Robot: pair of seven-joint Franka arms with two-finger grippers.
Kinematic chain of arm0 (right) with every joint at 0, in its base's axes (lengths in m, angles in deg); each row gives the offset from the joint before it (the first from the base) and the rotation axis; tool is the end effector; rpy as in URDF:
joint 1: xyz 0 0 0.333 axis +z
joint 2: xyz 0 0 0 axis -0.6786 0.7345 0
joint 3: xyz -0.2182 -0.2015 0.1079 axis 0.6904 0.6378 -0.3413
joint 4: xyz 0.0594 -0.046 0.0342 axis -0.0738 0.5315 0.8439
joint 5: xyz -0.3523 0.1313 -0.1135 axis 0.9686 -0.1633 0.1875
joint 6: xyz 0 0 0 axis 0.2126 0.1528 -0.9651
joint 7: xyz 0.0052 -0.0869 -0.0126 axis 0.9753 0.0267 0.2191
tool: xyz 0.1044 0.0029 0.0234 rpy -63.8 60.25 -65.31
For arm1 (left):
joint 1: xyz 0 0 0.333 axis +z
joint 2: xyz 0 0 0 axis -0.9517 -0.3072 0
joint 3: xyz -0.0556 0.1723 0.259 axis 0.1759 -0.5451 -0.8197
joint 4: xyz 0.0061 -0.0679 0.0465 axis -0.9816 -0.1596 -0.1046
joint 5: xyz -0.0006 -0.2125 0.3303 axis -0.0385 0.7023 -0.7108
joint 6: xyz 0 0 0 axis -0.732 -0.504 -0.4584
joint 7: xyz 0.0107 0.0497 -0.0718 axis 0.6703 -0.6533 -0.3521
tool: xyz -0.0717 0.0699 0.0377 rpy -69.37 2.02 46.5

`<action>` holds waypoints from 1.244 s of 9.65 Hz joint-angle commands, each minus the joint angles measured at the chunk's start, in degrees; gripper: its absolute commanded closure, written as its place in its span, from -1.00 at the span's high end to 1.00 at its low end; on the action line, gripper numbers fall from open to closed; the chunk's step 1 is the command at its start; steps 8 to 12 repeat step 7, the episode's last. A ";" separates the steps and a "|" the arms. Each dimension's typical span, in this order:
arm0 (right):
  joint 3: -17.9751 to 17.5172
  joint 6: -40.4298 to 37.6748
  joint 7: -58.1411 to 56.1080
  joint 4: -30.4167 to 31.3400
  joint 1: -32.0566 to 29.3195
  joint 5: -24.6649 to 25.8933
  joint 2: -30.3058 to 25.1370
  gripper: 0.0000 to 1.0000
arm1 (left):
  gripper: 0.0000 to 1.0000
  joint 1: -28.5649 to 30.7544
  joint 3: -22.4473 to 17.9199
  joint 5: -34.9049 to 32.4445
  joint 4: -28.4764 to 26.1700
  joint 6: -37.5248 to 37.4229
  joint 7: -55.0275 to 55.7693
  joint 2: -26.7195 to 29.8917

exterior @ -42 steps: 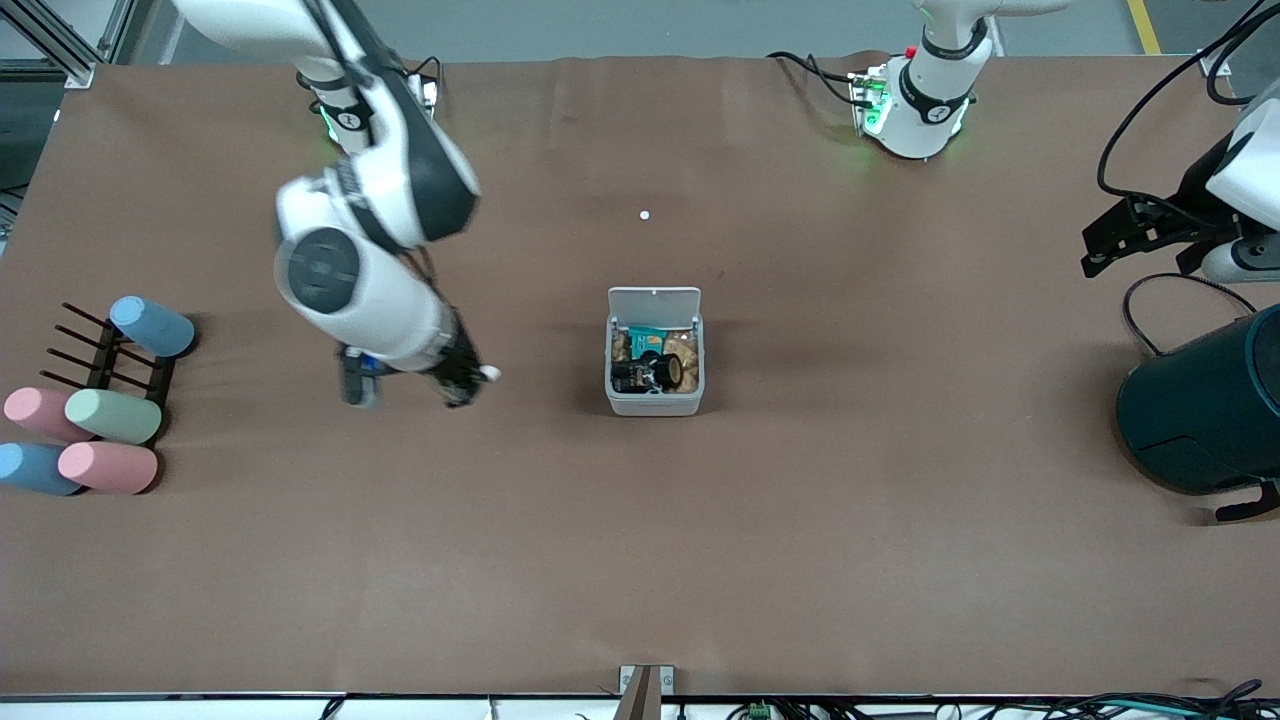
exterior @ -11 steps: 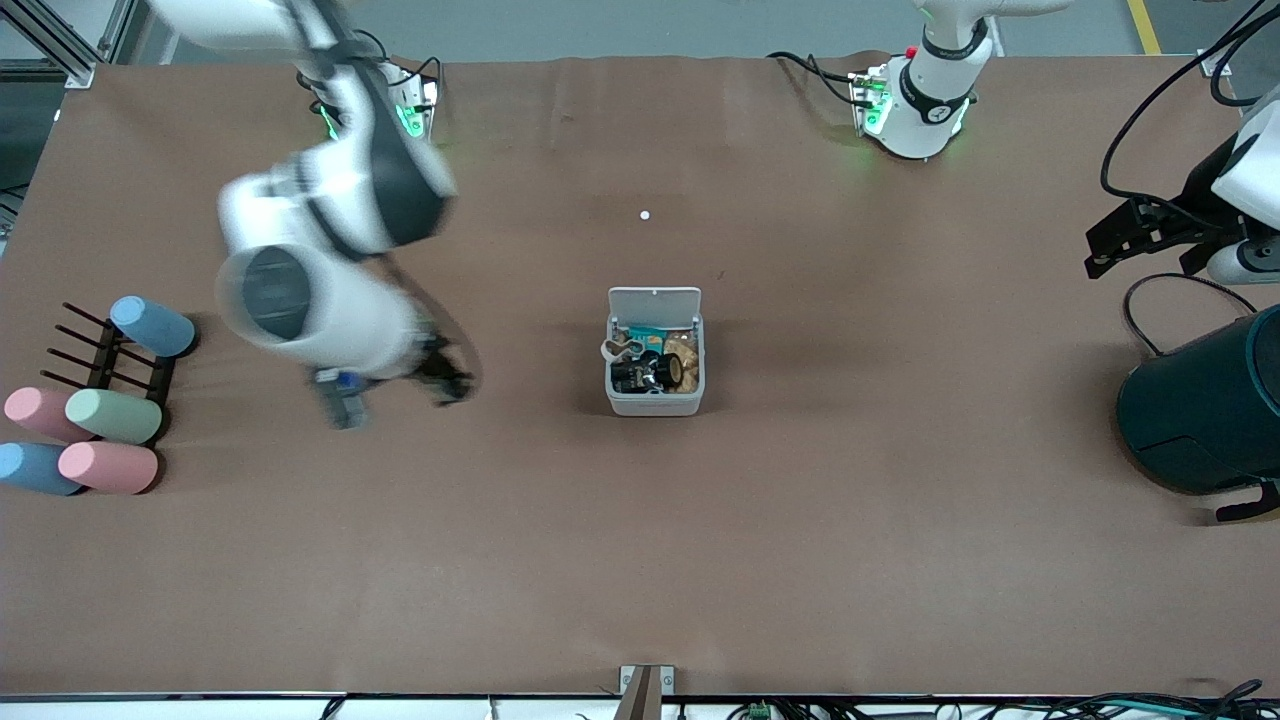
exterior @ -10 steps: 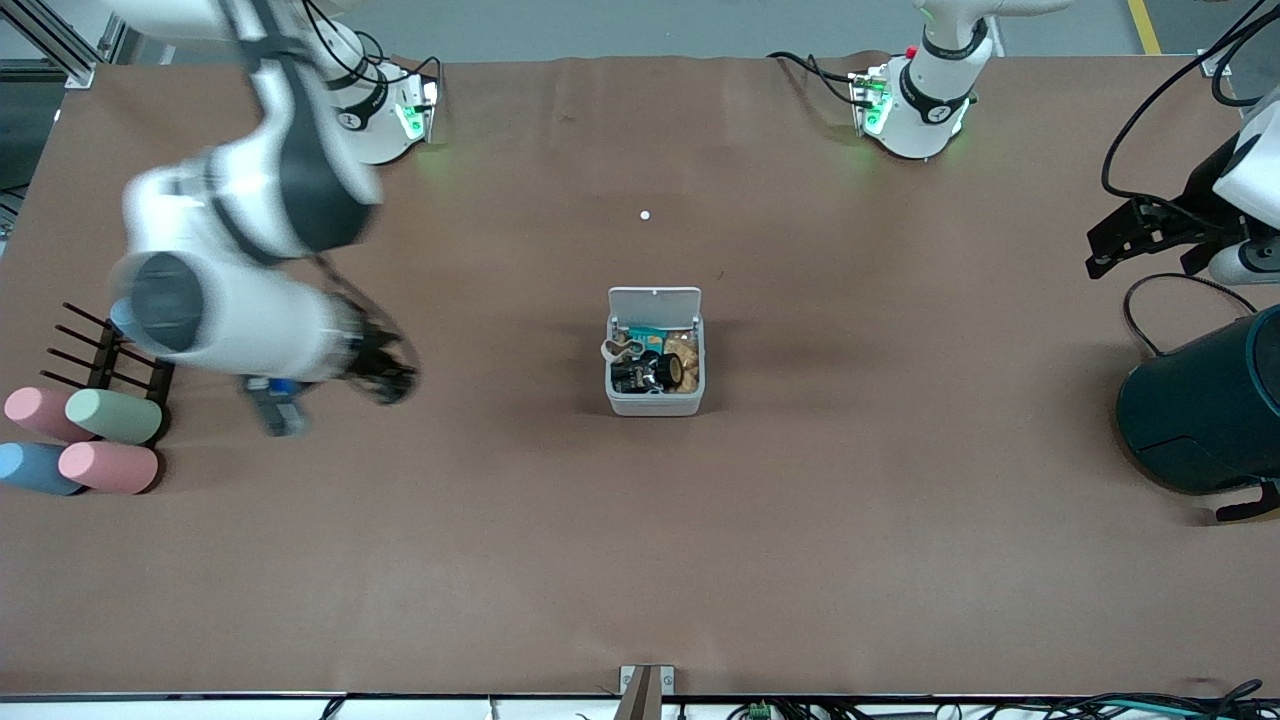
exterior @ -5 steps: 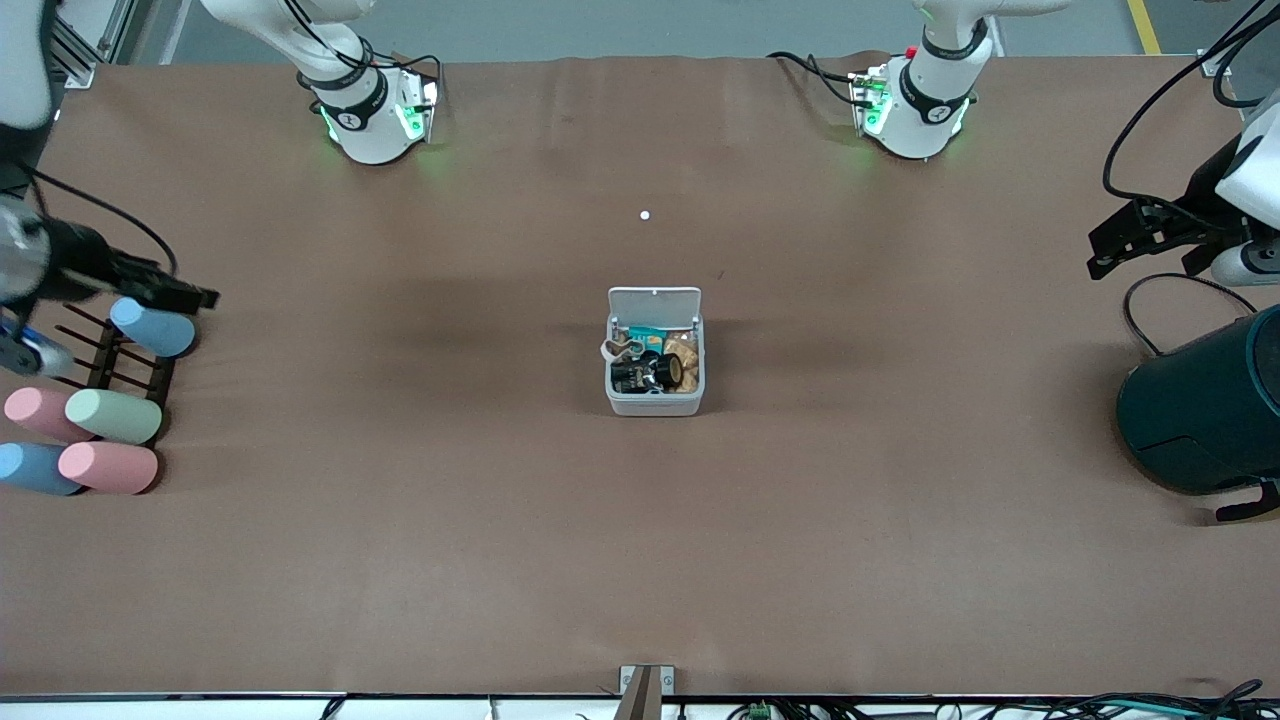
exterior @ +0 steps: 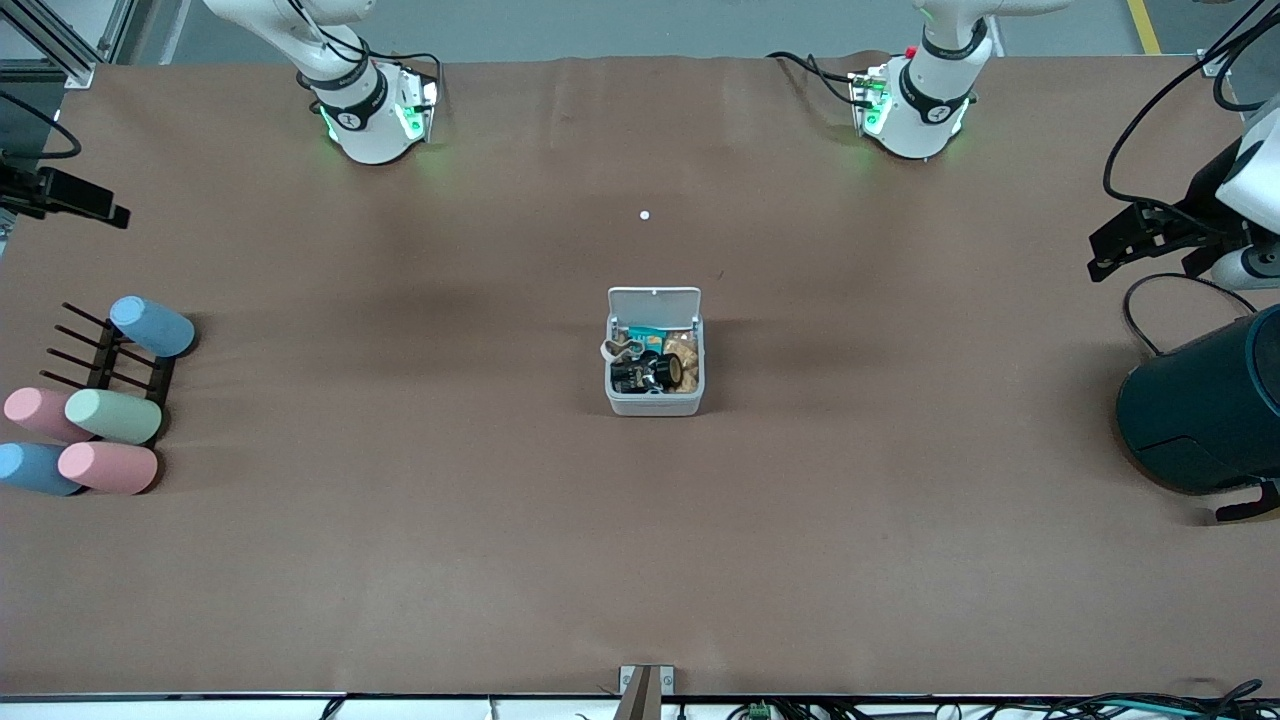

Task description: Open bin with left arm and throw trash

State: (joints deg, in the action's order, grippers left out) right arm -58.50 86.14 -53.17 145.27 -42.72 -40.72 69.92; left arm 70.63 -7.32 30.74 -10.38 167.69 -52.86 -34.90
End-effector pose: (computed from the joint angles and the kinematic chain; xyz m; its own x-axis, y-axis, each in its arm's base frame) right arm 0.5230 -0.0507 0.6429 0.9776 -0.1166 -0.1750 -0.1154 -0.9932 0.0171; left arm 0.5551 -0.0429 0.6331 0.9992 0.0165 0.0377 0.0173 -0.9996 -0.0205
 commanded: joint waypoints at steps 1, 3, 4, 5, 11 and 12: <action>-0.62 1.28 -1.05 -2.95 1.13 0.90 1.71 1.00 | 1.00 -0.02 -0.21 0.86 1.10 -0.28 -0.12 -0.75; -0.62 2.70 -0.97 -3.04 1.57 -1.49 1.45 1.00 | 1.00 -0.11 -0.12 0.77 1.10 -0.28 -0.03 -0.66; -0.62 2.70 -0.53 -3.22 1.75 -1.31 1.45 1.00 | 1.00 -0.02 -0.12 0.86 1.10 -0.28 -0.29 -0.75; -0.62 2.61 -0.61 -3.57 1.75 -1.49 1.53 1.00 | 1.00 -0.02 -0.12 0.86 1.10 -0.28 -0.47 -0.75; -0.62 2.44 -0.87 -3.40 1.66 -1.58 1.45 1.00 | 1.00 -0.02 -0.12 0.86 1.10 -0.28 -0.38 -0.75; -0.62 2.44 -0.87 -3.40 1.66 -1.58 1.45 1.00 | 1.00 -0.02 -0.12 0.86 1.10 -0.28 -0.38 -0.75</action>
